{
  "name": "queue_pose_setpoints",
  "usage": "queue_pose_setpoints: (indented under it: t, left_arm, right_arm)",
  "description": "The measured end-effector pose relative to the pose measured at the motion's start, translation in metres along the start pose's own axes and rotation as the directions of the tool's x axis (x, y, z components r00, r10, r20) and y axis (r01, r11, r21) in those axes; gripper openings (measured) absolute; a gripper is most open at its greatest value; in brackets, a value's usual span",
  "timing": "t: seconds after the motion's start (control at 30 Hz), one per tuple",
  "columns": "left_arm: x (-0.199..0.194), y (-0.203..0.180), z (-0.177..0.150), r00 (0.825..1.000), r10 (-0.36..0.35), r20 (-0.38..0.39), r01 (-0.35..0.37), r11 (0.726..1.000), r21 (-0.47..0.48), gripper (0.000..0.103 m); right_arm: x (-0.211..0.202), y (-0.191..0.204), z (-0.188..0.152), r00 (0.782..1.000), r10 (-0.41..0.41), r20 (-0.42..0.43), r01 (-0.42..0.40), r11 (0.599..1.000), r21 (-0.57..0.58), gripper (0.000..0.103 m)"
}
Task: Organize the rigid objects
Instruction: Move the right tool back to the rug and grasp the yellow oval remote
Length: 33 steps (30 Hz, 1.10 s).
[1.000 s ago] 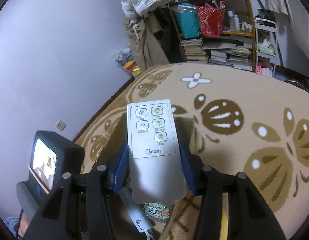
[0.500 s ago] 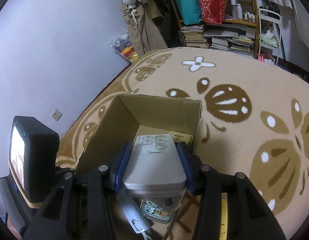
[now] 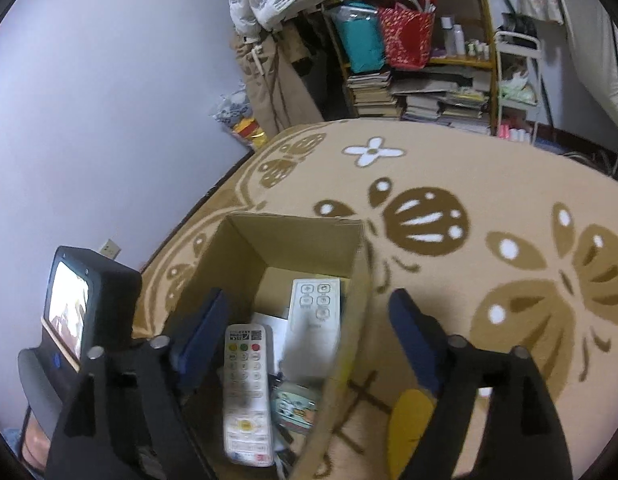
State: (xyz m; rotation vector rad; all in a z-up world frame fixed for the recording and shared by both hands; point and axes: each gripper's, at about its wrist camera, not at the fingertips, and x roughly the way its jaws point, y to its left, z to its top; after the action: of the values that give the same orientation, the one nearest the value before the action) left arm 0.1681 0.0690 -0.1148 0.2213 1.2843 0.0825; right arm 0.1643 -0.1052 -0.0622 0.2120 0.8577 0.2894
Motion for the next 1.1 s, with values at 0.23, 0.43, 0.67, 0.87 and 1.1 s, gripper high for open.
queue_pose_setpoints:
  t: [0.23,0.43,0.67,0.87,1.1]
  left_arm:
    - [0.0,0.001,0.0,1.0,-0.003,0.0,0.003,1.0,-0.001,0.017]
    - [0.0,0.001,0.0,1.0,-0.003,0.0,0.003,1.0,-0.002,0.017]
    - [0.0,0.001,0.0,1.0,-0.002,0.0,0.002,1.0,0.001,0.017]
    - [0.0,0.001,0.002,1.0,0.0,-0.003,0.0,1.0,0.005,0.017]
    - [-0.001,0.002,0.002,1.0,-0.004,-0.002,0.004,1.0,0.001,0.017]
  right_arm:
    - [-0.007,-0.022,-0.013,0.998,-0.067,-0.016,0.066,0.998,-0.003,0.092]
    - [-0.015,-0.042,-0.031,0.995,-0.092,-0.038,0.093,0.995,0.036,0.092]
    - [-0.015,-0.053,-0.051,0.99,-0.123,-0.072,0.126,0.991,0.044,0.092]
    - [-0.01,-0.062,-0.072,0.985,-0.136,-0.102,0.143,0.987,0.068,0.092]
    - [0.004,-0.069,-0.092,0.976,-0.158,-0.15,0.169,0.983,0.066,0.092]
